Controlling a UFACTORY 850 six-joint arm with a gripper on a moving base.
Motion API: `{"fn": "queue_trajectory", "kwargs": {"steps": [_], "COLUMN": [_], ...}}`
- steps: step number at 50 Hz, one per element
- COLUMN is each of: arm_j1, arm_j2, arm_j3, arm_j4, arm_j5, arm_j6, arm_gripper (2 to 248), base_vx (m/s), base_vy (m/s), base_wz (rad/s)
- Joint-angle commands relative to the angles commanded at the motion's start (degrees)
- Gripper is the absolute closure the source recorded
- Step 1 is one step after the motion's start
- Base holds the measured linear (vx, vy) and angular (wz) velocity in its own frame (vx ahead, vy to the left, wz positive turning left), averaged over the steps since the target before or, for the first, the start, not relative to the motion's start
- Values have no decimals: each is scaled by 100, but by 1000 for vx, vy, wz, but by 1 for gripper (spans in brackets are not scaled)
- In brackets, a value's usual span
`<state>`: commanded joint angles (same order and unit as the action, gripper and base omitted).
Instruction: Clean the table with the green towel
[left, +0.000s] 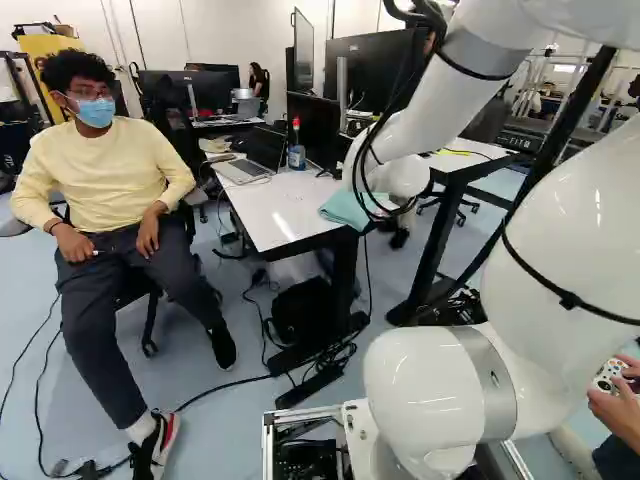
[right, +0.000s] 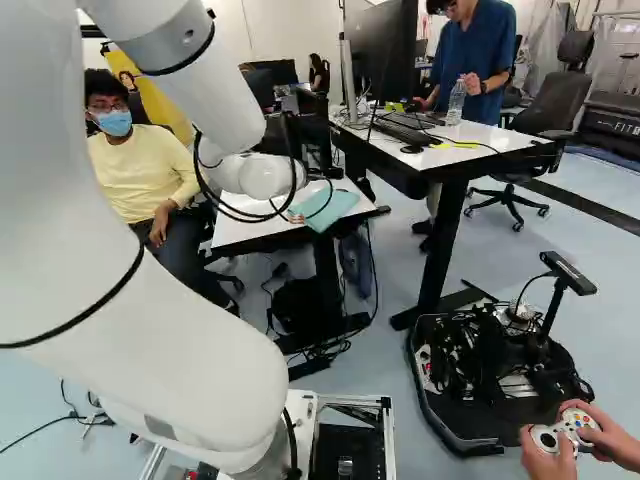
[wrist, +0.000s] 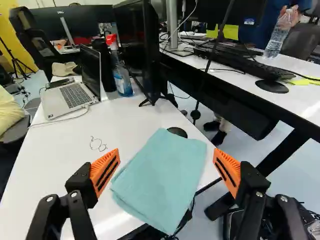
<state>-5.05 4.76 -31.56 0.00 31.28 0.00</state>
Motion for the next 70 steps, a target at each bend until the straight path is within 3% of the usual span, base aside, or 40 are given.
{"fn": "queue_trajectory", "kwargs": {"steps": [48, 70], "arm_j1": [16, 23], "arm_j2": [-1169, -1621], "arm_j3": [-1212, -1647], "arm_j4": [86, 118], "arm_j5": [-1326, -1409], "arm_j6": [0, 0], "arm_gripper": [3, 3], "base_vx": [0, 0], "base_vy": [0, 0], "base_wz": [0, 0]}}
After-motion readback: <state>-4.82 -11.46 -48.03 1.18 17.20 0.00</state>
